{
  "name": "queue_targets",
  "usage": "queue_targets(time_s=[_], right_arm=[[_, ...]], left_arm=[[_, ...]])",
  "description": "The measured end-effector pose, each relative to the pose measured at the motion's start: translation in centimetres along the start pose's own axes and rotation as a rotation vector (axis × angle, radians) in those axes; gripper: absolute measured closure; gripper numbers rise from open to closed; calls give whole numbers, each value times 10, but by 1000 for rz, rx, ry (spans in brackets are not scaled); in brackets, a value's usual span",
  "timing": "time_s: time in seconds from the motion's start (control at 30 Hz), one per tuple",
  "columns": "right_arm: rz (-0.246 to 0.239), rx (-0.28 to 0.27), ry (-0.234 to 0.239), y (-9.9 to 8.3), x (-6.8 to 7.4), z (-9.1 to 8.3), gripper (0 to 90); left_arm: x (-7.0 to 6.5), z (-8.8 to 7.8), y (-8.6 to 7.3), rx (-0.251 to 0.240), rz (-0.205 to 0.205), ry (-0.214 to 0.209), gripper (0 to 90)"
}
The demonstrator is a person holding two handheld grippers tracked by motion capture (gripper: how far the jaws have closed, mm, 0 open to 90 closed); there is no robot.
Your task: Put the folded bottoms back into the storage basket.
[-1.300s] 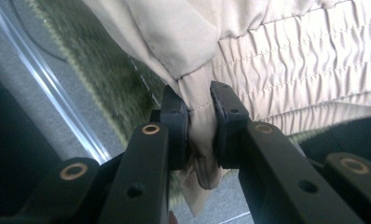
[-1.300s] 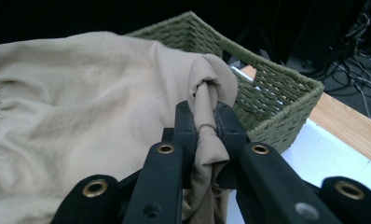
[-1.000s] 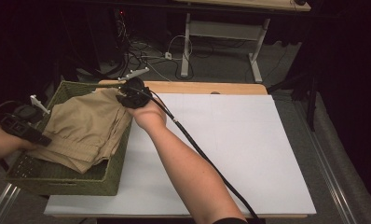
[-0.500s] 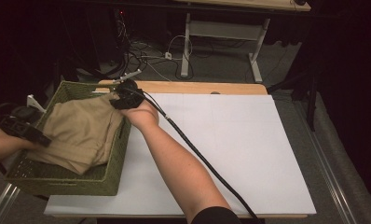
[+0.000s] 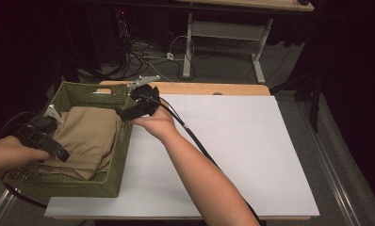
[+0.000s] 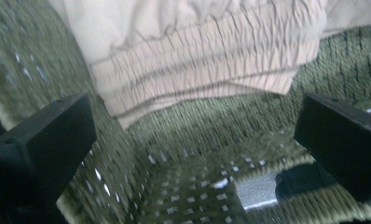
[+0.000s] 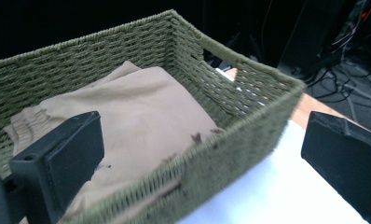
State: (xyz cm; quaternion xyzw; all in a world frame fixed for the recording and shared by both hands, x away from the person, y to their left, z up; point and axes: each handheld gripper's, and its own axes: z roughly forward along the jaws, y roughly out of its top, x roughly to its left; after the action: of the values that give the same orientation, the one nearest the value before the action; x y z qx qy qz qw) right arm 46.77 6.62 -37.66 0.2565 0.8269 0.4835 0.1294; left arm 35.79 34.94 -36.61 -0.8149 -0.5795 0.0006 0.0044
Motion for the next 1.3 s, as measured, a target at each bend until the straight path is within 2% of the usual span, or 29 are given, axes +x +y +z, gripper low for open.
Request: queue_targets(time_s=[0.13,0.23,0.5,0.6,0.83,0.97,1.1,1.3], right_arm=[[-11,1,-18,-15,-4,-23,3],[-4,-12,-24,-31,-6,-39,3],[-4,6,-63,-86,-20,-75,3],[5,3,-75,-104,-27,-88,3],[27,-13,-118,-146,-41,-122,3],[32,-26,-155,-165,-46,-144,3],[48,-37,-178,-183,-50,-166,3],[77,-42,-229,-212,-54,-199,3]], left_arm=[[-8,-7,-8,-25,-13,-14,0],[-16,-10,-13,-41,-6,-17,0],[-41,-13,-23,-52,4,-27,0],[-53,-17,-24,-64,4,-57,0],[-96,-21,-11,-64,82,-58,0],[-122,-21,3,-65,125,-39,0],[-147,-21,17,-76,175,-43,0],[-179,-23,40,-76,246,-32,0]])
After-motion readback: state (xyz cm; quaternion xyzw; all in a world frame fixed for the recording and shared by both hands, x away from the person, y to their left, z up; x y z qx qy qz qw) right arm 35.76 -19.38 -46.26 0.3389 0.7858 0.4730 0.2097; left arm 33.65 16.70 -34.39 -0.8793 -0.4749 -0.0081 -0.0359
